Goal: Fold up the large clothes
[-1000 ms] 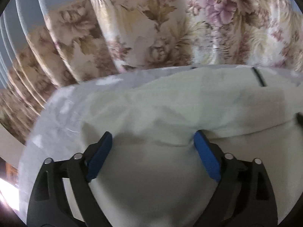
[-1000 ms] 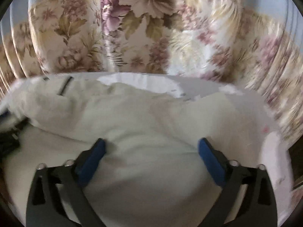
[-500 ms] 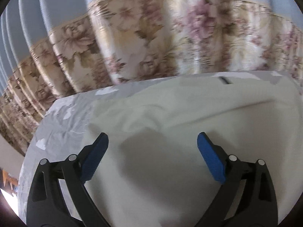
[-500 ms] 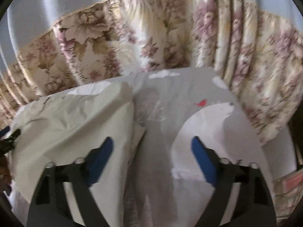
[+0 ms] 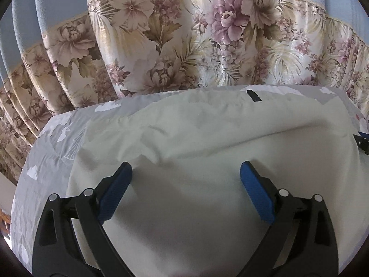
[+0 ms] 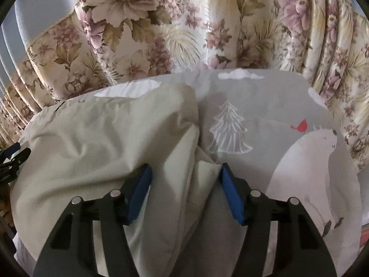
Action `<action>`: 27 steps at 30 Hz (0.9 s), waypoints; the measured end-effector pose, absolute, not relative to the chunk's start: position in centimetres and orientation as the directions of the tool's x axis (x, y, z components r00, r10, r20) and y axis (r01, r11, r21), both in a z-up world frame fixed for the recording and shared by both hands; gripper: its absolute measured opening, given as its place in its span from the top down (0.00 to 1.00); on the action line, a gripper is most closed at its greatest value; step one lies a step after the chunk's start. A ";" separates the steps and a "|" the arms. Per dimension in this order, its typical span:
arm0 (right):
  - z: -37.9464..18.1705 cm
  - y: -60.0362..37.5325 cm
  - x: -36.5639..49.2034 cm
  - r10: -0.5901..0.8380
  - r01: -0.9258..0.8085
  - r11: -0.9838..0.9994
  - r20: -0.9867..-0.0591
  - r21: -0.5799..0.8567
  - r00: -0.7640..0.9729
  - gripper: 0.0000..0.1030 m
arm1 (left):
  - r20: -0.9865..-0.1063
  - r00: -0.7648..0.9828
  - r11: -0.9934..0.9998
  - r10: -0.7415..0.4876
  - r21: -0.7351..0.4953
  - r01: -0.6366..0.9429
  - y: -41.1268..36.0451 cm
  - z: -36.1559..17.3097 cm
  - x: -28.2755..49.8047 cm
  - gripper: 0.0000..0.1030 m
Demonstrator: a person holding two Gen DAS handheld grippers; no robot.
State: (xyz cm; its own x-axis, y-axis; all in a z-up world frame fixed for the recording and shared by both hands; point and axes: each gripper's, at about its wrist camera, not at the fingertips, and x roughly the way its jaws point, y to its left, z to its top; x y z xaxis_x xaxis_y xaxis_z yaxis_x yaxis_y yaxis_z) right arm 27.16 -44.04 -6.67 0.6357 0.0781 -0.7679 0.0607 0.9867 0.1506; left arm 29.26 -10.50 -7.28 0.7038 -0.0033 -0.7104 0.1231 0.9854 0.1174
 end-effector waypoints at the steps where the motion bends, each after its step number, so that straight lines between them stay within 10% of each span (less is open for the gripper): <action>1: -6.6 -43.7 27.2 0.073 0.060 0.988 -0.769 0.143 0.635 0.47 | -0.711 0.703 0.985 -0.007 0.117 0.127 -10.6 -7.3 29.3 0.08; 3: -6.2 -43.3 27.0 0.084 0.046 0.988 -0.765 0.147 0.639 0.66 | -0.710 0.704 0.985 -0.010 0.116 0.131 -10.6 -7.3 29.3 0.08; 11: -5.5 -42.5 26.7 0.058 0.071 0.989 -0.778 0.130 0.626 0.91 | -0.714 0.698 0.984 -0.054 0.080 0.159 -11.1 -6.9 29.0 0.08; 27: 3.6 -40.1 24.8 0.267 0.010 0.916 -0.627 0.401 0.732 0.93 | -0.787 0.615 0.969 -0.047 0.113 0.218 -17.0 -9.1 31.0 0.05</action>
State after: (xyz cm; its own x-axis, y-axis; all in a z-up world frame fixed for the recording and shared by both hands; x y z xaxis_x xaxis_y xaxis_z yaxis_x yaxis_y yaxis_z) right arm 24.82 -40.09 3.65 0.7315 0.2670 -0.6274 0.0096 0.9160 0.4011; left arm 30.95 -17.05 -9.07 0.6147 -0.0466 -0.7874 0.2184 0.9693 0.1132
